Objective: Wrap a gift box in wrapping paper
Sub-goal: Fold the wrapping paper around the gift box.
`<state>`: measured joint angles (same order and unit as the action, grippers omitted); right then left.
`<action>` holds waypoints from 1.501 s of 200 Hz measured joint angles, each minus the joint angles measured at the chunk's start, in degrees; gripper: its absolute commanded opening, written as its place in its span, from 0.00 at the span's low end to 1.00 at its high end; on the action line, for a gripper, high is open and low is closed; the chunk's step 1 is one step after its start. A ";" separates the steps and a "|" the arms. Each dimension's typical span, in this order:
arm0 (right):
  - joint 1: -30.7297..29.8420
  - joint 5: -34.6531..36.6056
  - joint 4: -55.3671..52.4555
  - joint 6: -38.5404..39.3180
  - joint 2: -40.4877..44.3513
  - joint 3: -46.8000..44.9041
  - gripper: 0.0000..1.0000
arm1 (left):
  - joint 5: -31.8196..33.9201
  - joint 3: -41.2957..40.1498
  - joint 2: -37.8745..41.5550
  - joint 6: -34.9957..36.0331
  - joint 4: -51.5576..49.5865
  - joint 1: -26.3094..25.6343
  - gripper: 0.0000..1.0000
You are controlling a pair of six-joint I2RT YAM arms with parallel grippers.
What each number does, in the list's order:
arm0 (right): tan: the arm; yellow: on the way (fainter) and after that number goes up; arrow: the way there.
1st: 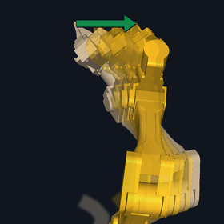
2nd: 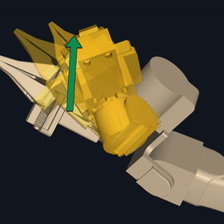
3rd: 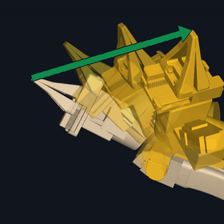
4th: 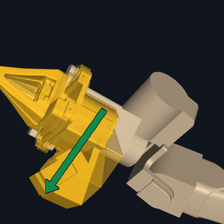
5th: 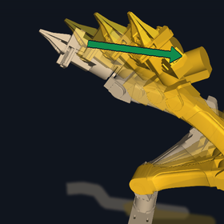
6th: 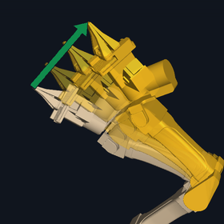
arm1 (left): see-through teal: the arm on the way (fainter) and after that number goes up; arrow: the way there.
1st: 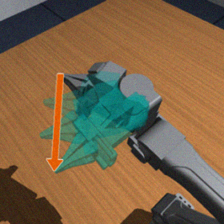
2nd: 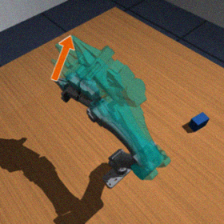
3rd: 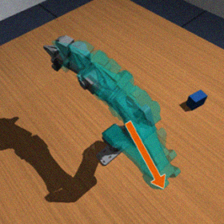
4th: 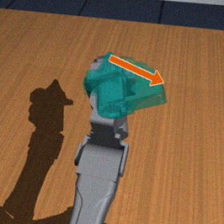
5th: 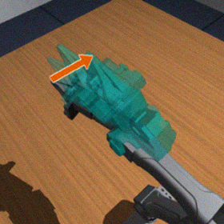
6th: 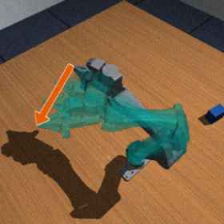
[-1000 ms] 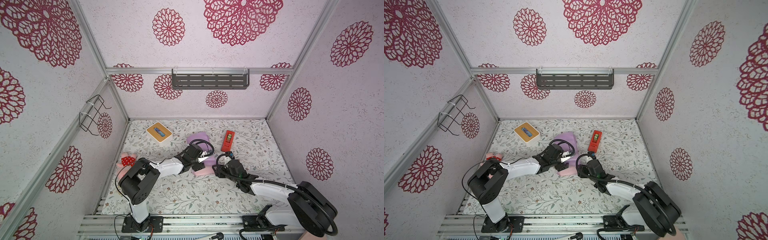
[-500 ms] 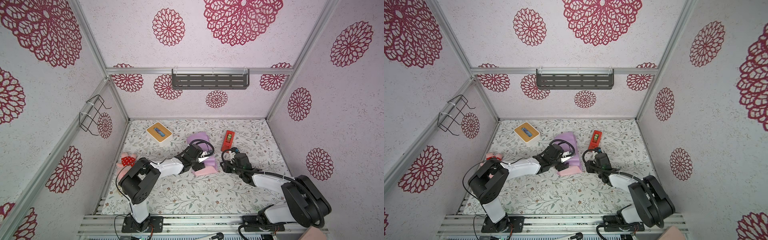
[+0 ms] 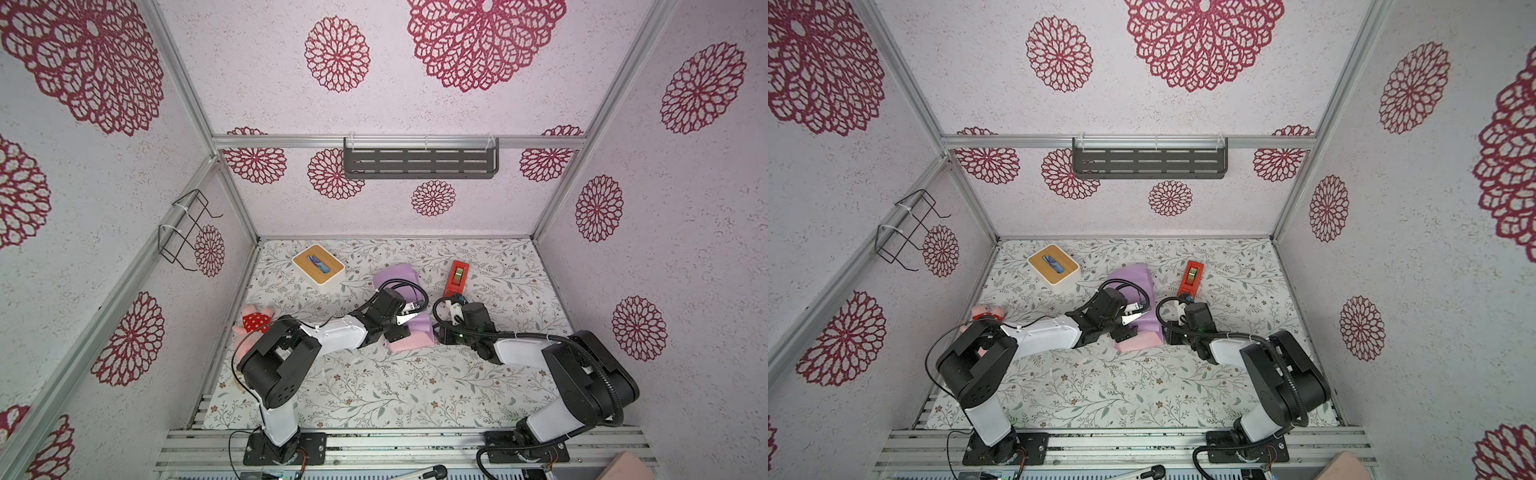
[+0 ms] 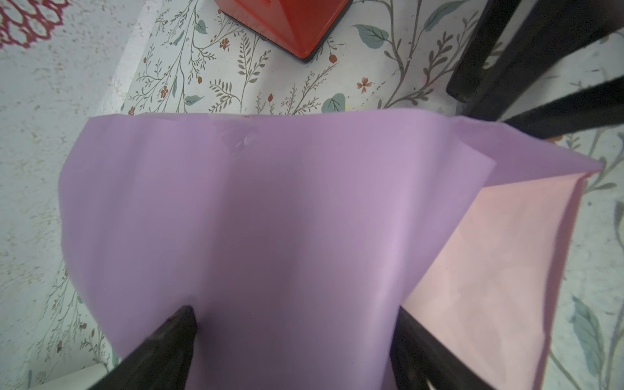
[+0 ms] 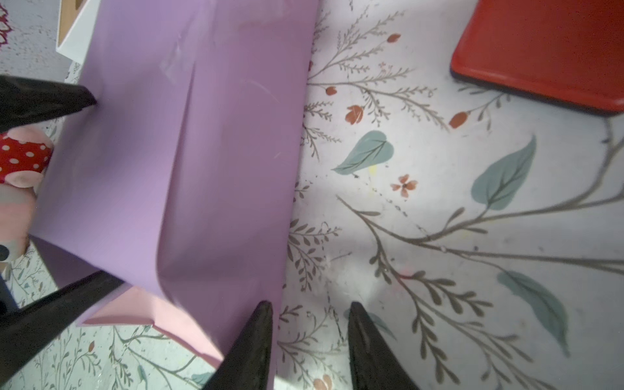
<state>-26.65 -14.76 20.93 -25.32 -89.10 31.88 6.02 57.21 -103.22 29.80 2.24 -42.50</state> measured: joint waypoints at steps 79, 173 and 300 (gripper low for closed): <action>0.02 -0.46 -0.28 0.39 2.67 -0.98 0.36 | 0.07 0.00 0.00 0.00 0.00 0.00 0.90; -0.74 -2.03 2.19 2.43 6.56 -2.43 0.32 | 0.09 0.00 0.00 -0.02 -0.02 -0.02 0.90; -3.85 -0.57 9.25 0.70 1.70 -2.45 0.12 | 0.31 0.00 0.00 -0.02 -0.02 -0.11 0.90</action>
<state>-30.50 -15.33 30.17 -24.62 -87.39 29.43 6.33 57.21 -103.22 29.78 2.22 -42.61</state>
